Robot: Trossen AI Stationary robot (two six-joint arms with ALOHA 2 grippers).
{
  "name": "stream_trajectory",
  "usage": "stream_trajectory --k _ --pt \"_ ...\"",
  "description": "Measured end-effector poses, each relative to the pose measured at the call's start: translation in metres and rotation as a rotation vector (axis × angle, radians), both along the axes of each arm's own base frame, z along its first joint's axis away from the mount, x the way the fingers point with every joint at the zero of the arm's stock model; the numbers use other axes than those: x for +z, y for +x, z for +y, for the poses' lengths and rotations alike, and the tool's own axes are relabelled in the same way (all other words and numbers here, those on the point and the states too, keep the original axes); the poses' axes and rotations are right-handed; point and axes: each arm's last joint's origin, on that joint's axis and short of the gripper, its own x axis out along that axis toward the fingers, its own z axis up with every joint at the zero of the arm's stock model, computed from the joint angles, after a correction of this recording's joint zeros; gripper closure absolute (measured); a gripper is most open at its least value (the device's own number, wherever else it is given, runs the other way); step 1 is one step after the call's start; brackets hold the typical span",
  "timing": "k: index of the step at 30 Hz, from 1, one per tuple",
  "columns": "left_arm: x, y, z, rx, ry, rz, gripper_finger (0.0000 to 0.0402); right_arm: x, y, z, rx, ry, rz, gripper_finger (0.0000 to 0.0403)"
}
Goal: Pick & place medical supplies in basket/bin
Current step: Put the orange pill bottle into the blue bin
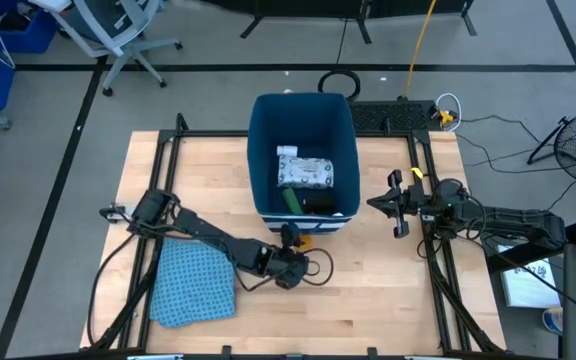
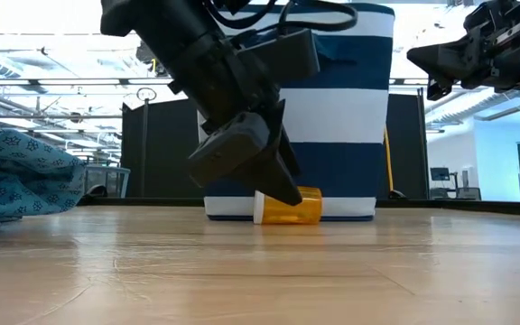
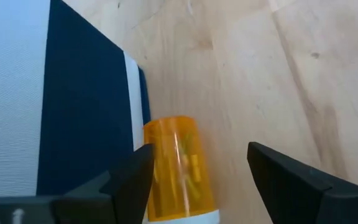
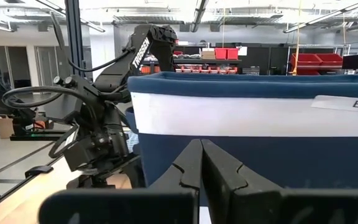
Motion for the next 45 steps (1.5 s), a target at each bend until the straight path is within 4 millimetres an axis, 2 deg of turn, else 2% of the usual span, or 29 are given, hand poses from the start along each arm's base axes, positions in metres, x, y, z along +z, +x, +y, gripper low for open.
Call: stream_trajectory --k 14,24,32,37,41,45 --pt "-0.005 0.001 0.018 0.039 -0.029 0.037 0.0153 0.0 0.0 0.0 0.0 0.0 -0.001 0.0403" --pt "-0.017 0.004 0.035 0.025 -0.146 0.081 0.0158 0.0 0.0 0.0 0.0 0.0 -0.001 0.0403" --pt "-0.02 0.007 0.035 -0.03 -0.211 0.087 0.0167 0.0 0.0 0.0 0.0 0.001 0.002 0.0403" --pt "-0.014 0.003 0.012 -0.116 -0.115 0.101 0.0179 0.0 0.0 0.0 0.001 -0.005 0.001 0.0403" --pt "0.003 0.0 -0.011 -0.102 0.107 0.118 0.018 0.0 0.0 0.0 0.001 -0.012 0.001 0.0403" --pt "0.013 0.002 -0.006 -0.029 0.231 0.108 0.017 0.0 0.0 0.0 0.0 -0.012 0.001 0.0403"
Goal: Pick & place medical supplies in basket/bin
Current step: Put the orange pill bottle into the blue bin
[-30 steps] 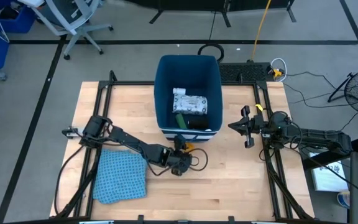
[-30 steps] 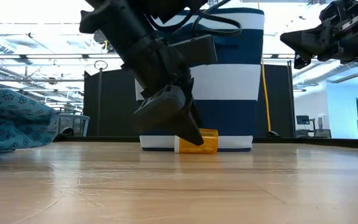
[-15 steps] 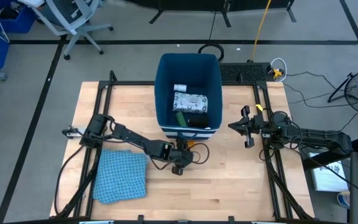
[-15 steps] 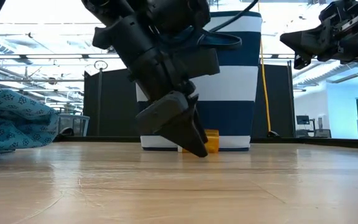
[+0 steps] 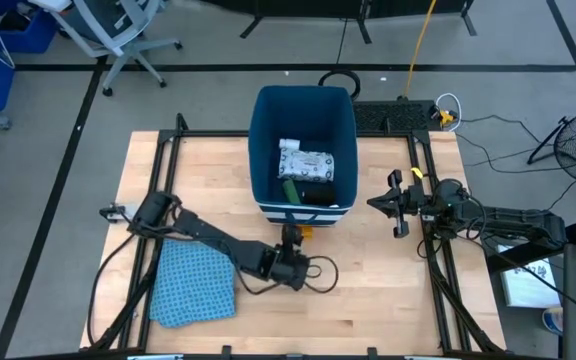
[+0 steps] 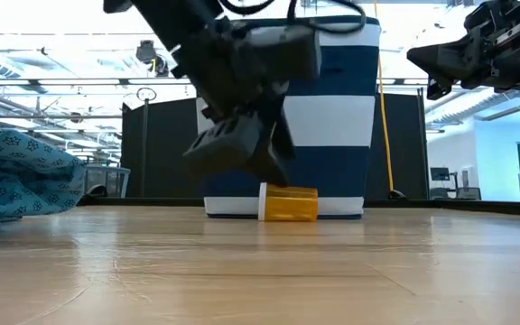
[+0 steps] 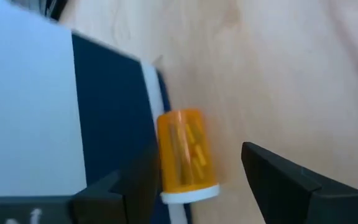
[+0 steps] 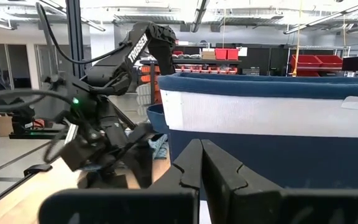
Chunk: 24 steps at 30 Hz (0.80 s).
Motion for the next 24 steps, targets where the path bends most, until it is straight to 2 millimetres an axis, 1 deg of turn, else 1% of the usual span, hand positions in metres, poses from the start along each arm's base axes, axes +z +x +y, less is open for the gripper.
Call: stream_trajectory --k 4,9,16,24 --pt "0.0 0.003 0.013 0.045 -0.033 0.011 0.0157 0.0 0.0 0.0 0.001 0.01 0.0 0.0403" --pt "-0.008 0.003 0.032 0.106 -0.065 0.039 0.0139 0.0 0.0 0.0 0.001 0.012 0.0 0.0403" --pt "-0.008 0.005 0.044 0.129 -0.105 0.053 0.0116 0.0 0.0 0.0 0.001 0.014 0.0 0.0403" --pt "-0.007 0.011 0.053 0.101 -0.178 0.038 0.0126 0.0 0.0 0.0 0.001 0.015 0.0 0.0403"
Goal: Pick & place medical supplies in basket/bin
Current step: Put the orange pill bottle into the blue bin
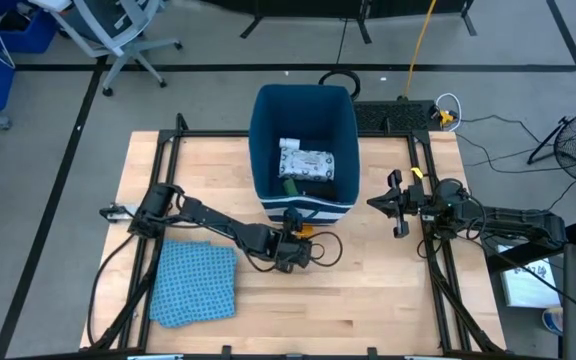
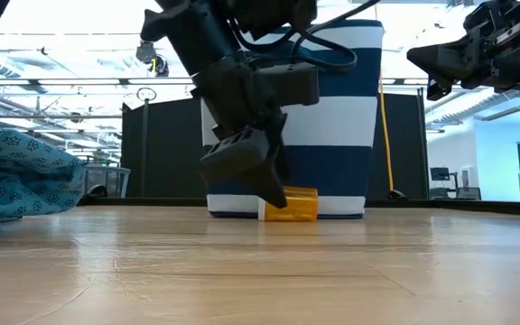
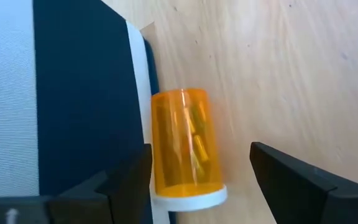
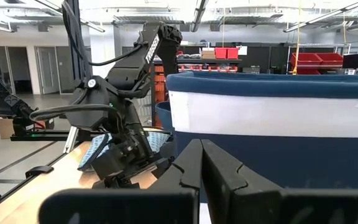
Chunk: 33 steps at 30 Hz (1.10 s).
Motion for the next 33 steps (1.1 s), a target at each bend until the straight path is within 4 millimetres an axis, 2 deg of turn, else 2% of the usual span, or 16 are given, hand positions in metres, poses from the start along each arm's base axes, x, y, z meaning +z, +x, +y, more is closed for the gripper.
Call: stream_trajectory --k 8,18,25,28,33 --pt "-0.005 0.003 0.008 -0.029 0.018 0.023 0.013 -0.001 0.0 0.0 0.0 0.0 0.008 0.0403" --pt "-0.03 0.009 0.011 -0.049 -0.004 0.073 0.0131 -0.003 0.001 0.0 -0.001 0.007 0.034 0.0403" --pt "-0.031 0.006 0.007 -0.076 -0.052 0.102 0.0134 -0.003 0.002 0.0 -0.002 0.001 0.036 0.0403" --pt "-0.032 0.004 0.004 -0.089 -0.072 0.12 0.0157 -0.003 0.002 0.0 -0.002 0.001 0.036 0.0403" --pt "-0.033 0.002 -0.003 -0.09 -0.101 0.127 0.0231 -0.003 0.002 0.0 -0.001 0.005 0.035 0.0403"
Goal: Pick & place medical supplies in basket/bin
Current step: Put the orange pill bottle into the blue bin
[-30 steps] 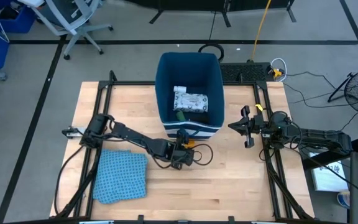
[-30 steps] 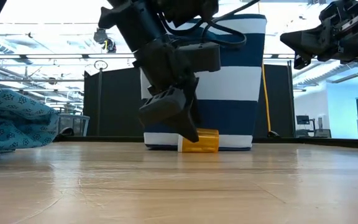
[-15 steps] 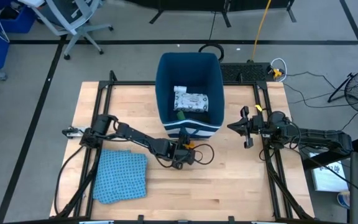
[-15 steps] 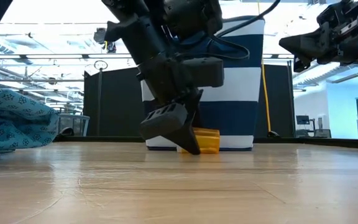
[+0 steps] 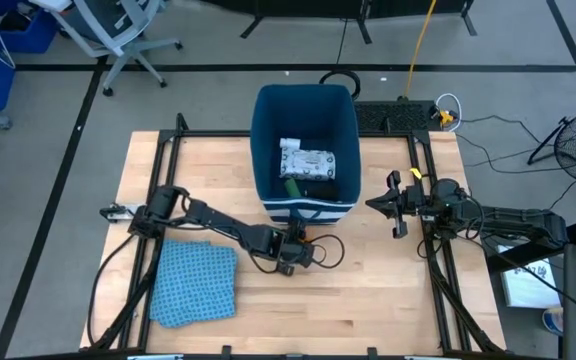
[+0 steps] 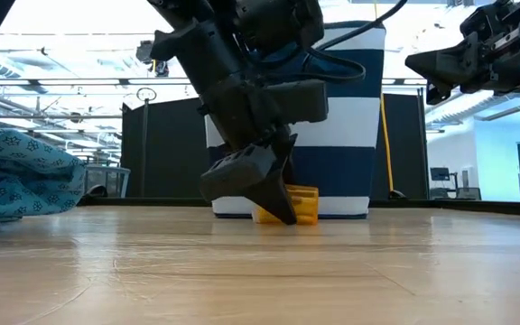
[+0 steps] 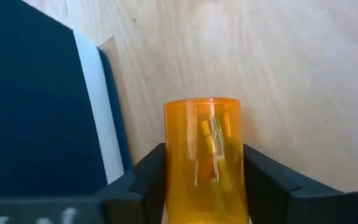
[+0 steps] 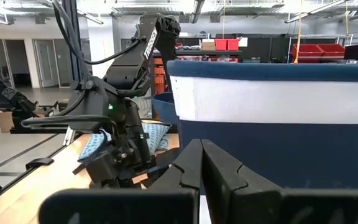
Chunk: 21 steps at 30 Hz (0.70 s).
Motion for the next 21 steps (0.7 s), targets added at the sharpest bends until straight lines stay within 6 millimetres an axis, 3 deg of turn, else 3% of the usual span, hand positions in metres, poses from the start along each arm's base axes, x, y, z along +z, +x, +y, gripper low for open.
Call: stream_trajectory --k 3,11,16,21 --pt "0.001 -0.001 -0.005 0.001 -0.007 -0.002 0.026 0.0 0.0 0.0 0.0 0.0 0.0 0.0403" --pt "0.026 -0.01 -0.024 -0.052 -0.032 0.012 0.0248 0.0 0.0 0.0 0.001 -0.001 -0.003 0.0403" --pt "0.07 -0.029 -0.039 -0.099 -0.043 -0.005 0.023 0.0 0.0 0.0 0.002 0.001 -0.001 0.0403" --pt "0.118 -0.065 -0.049 -0.109 -0.046 0.01 0.0245 0.0 0.0 0.0 0.004 0.004 0.0 0.0403"
